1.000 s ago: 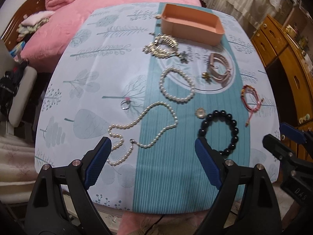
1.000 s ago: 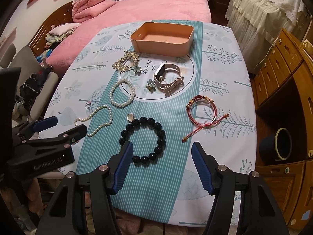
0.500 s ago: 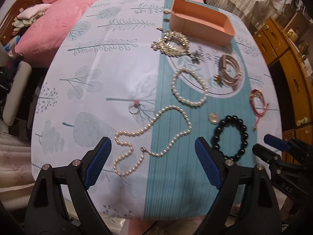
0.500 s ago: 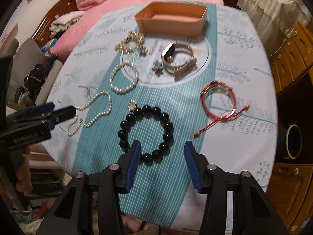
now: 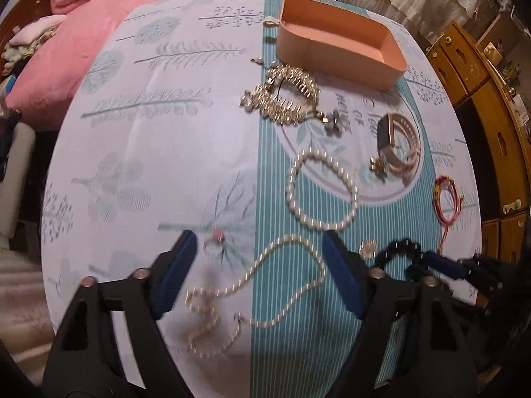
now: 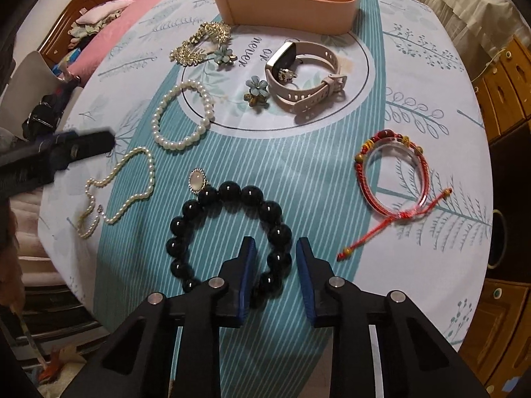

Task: Organize jewelry
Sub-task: 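Lower left tool toward white pearl bracelet while right tool grasps black bead bracelet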

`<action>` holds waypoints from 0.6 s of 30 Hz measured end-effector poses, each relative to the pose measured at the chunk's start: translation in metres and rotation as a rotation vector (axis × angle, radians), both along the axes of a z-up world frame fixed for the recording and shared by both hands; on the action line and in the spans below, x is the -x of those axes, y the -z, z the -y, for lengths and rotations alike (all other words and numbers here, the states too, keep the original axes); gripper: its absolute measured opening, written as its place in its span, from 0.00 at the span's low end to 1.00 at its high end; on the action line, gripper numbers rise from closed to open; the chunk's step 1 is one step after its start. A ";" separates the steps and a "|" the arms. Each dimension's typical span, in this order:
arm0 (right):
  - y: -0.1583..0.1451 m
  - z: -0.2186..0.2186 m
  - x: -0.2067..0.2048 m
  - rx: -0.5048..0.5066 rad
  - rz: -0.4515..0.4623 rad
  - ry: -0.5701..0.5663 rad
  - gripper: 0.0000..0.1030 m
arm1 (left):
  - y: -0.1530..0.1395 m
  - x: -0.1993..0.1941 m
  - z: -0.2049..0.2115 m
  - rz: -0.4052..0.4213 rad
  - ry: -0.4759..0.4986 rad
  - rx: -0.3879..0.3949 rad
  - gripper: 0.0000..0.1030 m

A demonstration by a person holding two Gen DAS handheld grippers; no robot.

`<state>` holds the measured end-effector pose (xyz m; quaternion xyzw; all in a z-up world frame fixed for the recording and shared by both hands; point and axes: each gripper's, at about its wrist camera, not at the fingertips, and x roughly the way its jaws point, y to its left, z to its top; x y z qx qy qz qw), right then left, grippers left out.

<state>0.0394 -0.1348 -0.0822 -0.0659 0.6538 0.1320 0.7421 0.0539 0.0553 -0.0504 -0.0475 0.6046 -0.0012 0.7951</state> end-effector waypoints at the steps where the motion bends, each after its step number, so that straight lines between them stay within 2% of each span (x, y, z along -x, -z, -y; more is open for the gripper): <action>1: 0.001 -0.004 -0.002 0.007 0.007 -0.006 0.22 | 0.003 -0.008 0.000 -0.012 0.006 0.012 0.65; 3: 0.002 -0.008 -0.004 0.017 0.010 -0.015 0.15 | 0.010 -0.022 0.000 -0.035 0.013 0.031 0.63; 7: 0.005 -0.018 -0.006 0.039 0.021 -0.032 0.15 | 0.025 -0.046 0.004 -0.083 0.024 0.041 0.54; 11: 0.005 -0.016 -0.005 0.040 0.020 -0.024 0.14 | 0.036 -0.062 0.011 -0.129 0.044 0.007 0.41; 13: 0.004 -0.014 -0.006 0.029 0.016 -0.013 0.14 | 0.041 -0.069 0.016 -0.153 0.058 -0.001 0.40; 18: 0.000 -0.002 -0.004 0.002 0.005 0.019 0.14 | 0.046 -0.083 0.032 -0.156 0.098 -0.058 0.39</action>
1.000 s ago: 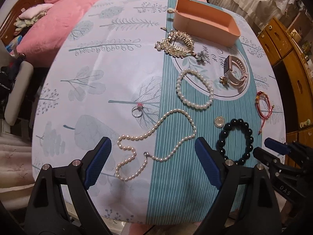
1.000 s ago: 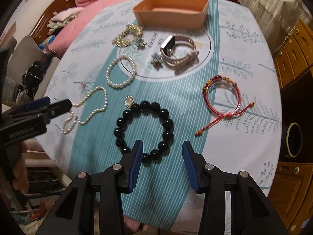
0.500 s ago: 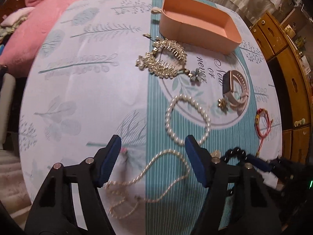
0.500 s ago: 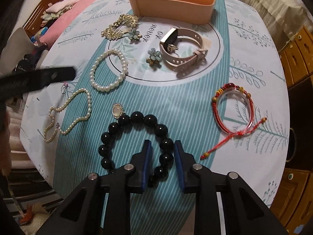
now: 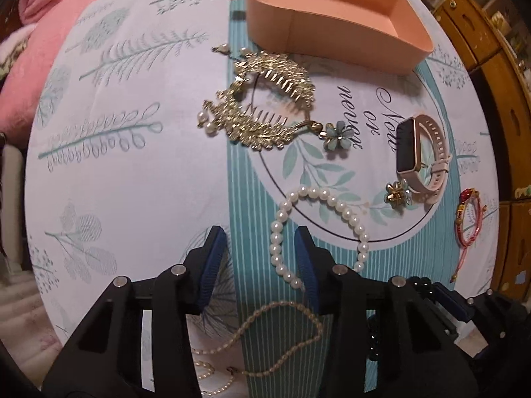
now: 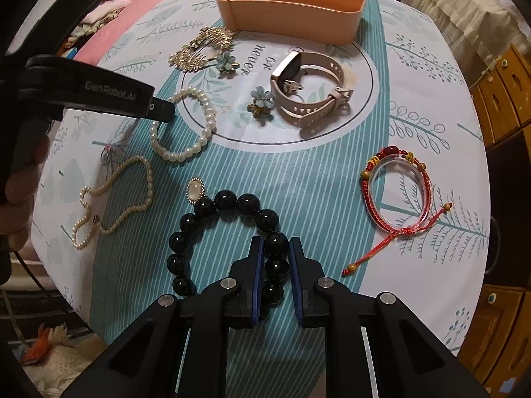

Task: Organize jewelry
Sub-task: 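Lower left tool toward white pearl bracelet while right tool grasps black bead bracelet, then close the left tool on the white pearl bracelet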

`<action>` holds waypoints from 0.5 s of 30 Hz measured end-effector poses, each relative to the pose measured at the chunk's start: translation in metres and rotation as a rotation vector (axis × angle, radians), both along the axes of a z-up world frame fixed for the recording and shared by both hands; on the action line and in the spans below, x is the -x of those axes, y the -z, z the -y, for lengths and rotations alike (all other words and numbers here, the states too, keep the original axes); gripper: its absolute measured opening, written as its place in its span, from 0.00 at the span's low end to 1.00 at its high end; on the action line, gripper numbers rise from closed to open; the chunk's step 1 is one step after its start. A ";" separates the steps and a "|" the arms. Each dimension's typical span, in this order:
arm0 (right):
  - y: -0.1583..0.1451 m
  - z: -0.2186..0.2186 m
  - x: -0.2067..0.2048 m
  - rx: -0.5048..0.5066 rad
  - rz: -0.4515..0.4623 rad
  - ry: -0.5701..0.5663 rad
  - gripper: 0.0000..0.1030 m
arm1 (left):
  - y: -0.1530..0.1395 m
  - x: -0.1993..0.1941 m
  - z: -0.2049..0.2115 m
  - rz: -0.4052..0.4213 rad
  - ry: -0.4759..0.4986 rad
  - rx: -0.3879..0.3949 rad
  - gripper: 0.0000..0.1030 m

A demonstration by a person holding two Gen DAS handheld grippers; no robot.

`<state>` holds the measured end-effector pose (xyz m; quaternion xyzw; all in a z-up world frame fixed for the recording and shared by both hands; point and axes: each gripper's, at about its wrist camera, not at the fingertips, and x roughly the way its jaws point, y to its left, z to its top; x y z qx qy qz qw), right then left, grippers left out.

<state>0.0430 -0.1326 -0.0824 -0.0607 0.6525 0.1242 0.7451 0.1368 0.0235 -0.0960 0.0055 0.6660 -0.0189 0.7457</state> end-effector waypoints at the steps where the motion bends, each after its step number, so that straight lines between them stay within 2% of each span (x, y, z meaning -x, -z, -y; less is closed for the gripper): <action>1: 0.000 0.001 -0.001 -0.004 -0.002 0.004 0.14 | 0.000 -0.003 0.005 0.005 0.017 -0.006 0.36; 3: 0.000 0.001 -0.002 -0.007 -0.003 0.008 0.14 | 0.000 -0.006 0.012 0.005 0.042 -0.005 0.12; 4: 0.000 0.002 -0.003 -0.008 -0.003 0.012 0.14 | 0.001 -0.009 0.018 -0.003 0.058 -0.016 0.05; 6: -0.001 0.004 -0.003 -0.005 -0.003 0.014 0.14 | 0.002 -0.012 0.023 -0.010 0.048 -0.028 0.05; 10: -0.006 0.011 -0.002 -0.018 0.004 0.024 0.14 | 0.001 -0.018 0.022 -0.006 -0.007 0.053 0.05; 15: -0.024 0.022 -0.002 -0.060 0.027 0.036 0.14 | -0.027 -0.015 0.009 0.040 -0.061 0.135 0.05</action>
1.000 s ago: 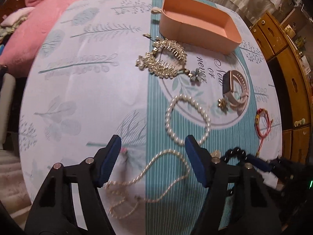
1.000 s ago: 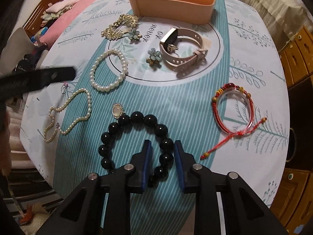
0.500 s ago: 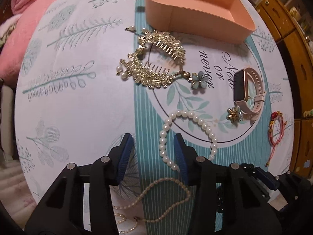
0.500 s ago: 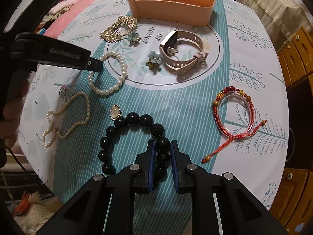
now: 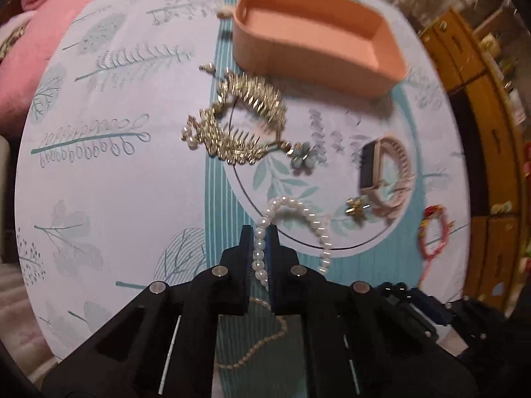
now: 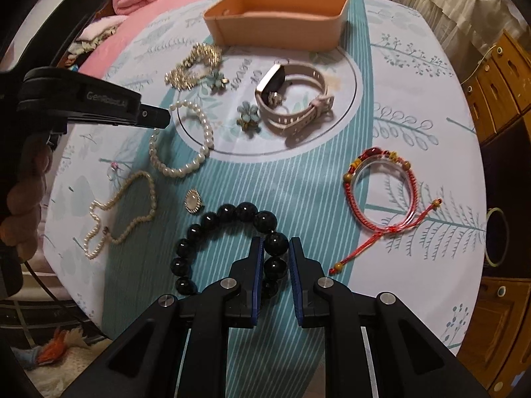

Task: Organize jewelry
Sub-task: 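Close the left tool on the white pearl bracelet, then carry both bracelets into the pink box and open both tools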

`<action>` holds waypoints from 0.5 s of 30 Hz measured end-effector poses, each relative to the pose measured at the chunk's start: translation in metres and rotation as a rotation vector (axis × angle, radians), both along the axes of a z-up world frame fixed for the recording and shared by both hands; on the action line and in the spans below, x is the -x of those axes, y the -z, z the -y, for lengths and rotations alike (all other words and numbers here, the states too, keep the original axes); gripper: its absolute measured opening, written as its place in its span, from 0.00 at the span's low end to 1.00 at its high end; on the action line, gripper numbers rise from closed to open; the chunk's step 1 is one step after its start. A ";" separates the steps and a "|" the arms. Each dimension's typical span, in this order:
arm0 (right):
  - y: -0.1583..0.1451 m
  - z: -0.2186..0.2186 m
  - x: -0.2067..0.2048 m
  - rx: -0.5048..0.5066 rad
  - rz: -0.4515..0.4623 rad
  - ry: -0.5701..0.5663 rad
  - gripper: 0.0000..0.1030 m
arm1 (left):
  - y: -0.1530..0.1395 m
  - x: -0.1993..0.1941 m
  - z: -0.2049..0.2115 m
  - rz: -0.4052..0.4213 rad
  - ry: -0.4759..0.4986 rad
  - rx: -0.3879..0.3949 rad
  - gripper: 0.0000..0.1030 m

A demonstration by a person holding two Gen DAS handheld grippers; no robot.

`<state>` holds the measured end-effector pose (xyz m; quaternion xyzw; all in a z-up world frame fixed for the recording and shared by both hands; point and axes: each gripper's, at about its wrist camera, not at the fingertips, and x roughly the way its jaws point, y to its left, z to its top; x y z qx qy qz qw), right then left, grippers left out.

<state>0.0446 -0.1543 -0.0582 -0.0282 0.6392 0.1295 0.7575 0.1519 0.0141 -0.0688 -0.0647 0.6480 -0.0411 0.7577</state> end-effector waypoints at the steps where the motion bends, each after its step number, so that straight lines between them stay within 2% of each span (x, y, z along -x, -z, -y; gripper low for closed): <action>1: -0.007 0.002 -0.001 -0.015 0.009 0.003 0.14 | -0.009 0.003 -0.001 0.017 -0.003 0.013 0.05; 8: -0.056 0.006 -0.008 -0.093 0.073 -0.001 0.14 | -0.078 0.005 -0.009 0.115 -0.011 0.097 0.05; 15: -0.116 -0.001 -0.045 -0.146 0.164 -0.020 0.14 | -0.142 -0.002 -0.003 0.224 0.044 0.094 0.05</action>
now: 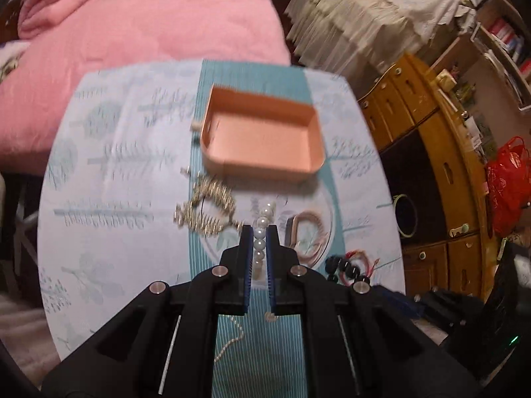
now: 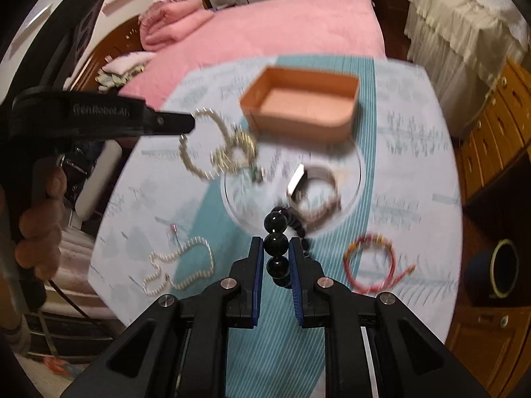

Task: Organize jewelry
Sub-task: 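Carry both bracelets into the pink box and open both tools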

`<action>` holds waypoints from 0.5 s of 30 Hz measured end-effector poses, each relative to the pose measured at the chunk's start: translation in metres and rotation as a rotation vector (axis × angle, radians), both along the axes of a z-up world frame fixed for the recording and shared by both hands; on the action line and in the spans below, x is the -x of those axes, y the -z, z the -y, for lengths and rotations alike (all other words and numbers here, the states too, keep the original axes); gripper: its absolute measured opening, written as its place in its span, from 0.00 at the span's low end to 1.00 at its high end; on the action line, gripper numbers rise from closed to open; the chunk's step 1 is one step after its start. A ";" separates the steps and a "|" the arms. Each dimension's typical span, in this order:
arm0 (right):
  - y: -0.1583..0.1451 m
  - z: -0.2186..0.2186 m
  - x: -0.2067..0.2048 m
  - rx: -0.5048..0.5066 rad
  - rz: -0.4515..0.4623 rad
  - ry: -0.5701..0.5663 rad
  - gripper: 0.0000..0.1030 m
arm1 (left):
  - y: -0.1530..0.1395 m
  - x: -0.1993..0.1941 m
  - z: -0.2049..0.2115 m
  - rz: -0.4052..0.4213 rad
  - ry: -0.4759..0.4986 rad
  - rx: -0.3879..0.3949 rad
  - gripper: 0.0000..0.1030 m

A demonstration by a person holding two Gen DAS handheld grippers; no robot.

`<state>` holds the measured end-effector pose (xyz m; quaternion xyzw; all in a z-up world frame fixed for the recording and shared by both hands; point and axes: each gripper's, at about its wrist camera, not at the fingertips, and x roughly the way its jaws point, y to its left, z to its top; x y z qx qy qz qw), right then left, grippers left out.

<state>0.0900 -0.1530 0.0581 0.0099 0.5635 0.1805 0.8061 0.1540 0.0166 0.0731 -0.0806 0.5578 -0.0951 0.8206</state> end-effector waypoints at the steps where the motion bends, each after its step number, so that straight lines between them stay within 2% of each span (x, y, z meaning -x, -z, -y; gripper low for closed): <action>1: -0.009 0.001 -0.010 -0.008 0.015 0.002 0.14 | -0.005 -0.004 0.001 0.010 0.005 -0.004 0.05; 8: -0.050 -0.003 -0.091 -0.048 0.095 0.056 0.14 | -0.029 -0.050 0.010 0.075 0.031 -0.031 0.05; 12: -0.050 -0.008 -0.141 -0.072 0.090 0.108 0.14 | -0.022 -0.085 0.014 0.081 0.040 -0.041 0.05; 15: -0.040 -0.011 -0.181 -0.092 0.063 0.148 0.14 | -0.006 -0.113 0.016 0.063 0.037 -0.053 0.05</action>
